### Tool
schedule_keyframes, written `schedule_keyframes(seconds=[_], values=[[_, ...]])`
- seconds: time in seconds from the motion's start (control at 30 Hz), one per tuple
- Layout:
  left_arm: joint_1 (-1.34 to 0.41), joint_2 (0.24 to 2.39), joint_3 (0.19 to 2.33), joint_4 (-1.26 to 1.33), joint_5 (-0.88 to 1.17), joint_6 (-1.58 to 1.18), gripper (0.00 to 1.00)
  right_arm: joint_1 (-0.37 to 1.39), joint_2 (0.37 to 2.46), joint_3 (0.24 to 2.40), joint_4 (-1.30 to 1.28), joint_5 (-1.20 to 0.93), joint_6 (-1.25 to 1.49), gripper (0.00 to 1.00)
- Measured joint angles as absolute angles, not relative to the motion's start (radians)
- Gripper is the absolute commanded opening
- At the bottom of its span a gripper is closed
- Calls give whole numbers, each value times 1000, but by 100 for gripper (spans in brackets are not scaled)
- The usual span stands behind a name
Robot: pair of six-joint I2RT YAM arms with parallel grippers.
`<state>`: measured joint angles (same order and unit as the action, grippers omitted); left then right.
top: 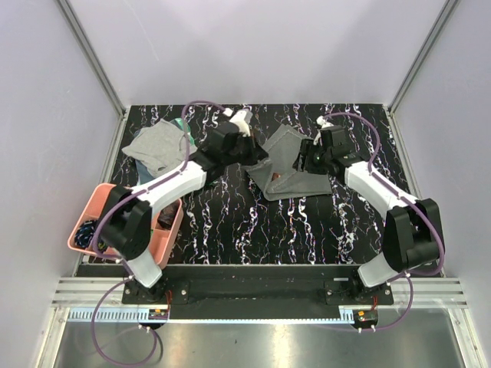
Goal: Fold the napkin, place the utensils inside, and roll it up
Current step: Fold the napkin
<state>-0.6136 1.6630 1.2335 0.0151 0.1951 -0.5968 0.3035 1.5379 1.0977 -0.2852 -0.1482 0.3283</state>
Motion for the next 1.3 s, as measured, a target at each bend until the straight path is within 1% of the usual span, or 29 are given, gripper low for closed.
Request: schedule_keyframes(seconds=[0.2,0.33,0.53,0.67,0.7,0.73,0.77,0.8,0.83,0.9,0.93,1.03,1.13,1.3], values=[[-678,1777,1347,13,221,-569,0,294,1522,1031,-300,-143,330,63],[-714,1878,1444,16,248,-557,0,295,1475,992,-303,-140,329,64],[-746,2011,1536,17,287,-553,0,294,1398,919,-301,-106,343,65],[-759,2085,1576,17,311,-554,1,293,1382,870,-303,-88,361,66],[-760,2102,1584,19,321,-554,21,292,1382,862,-304,-88,364,67],[-761,2118,1591,22,332,-554,30,292,1382,854,-304,-88,368,67],[-761,2139,1599,26,345,-557,35,290,1382,847,-305,-88,371,67],[-761,2146,1601,27,352,-559,49,289,1382,844,-305,-89,372,67],[-762,2158,1606,27,360,-561,59,286,1382,842,-305,-91,373,67],[-761,2172,1614,24,369,-560,75,273,1382,842,-302,-97,373,68],[-761,2173,1617,22,368,-559,80,266,1382,842,-299,-99,373,68],[-751,2171,1635,16,358,-557,87,242,1382,842,-292,-109,371,68],[-722,2150,1644,15,355,-565,91,222,1388,846,-273,-135,366,68],[-616,2038,1630,-7,347,-564,92,209,1479,905,-232,-205,356,68]])
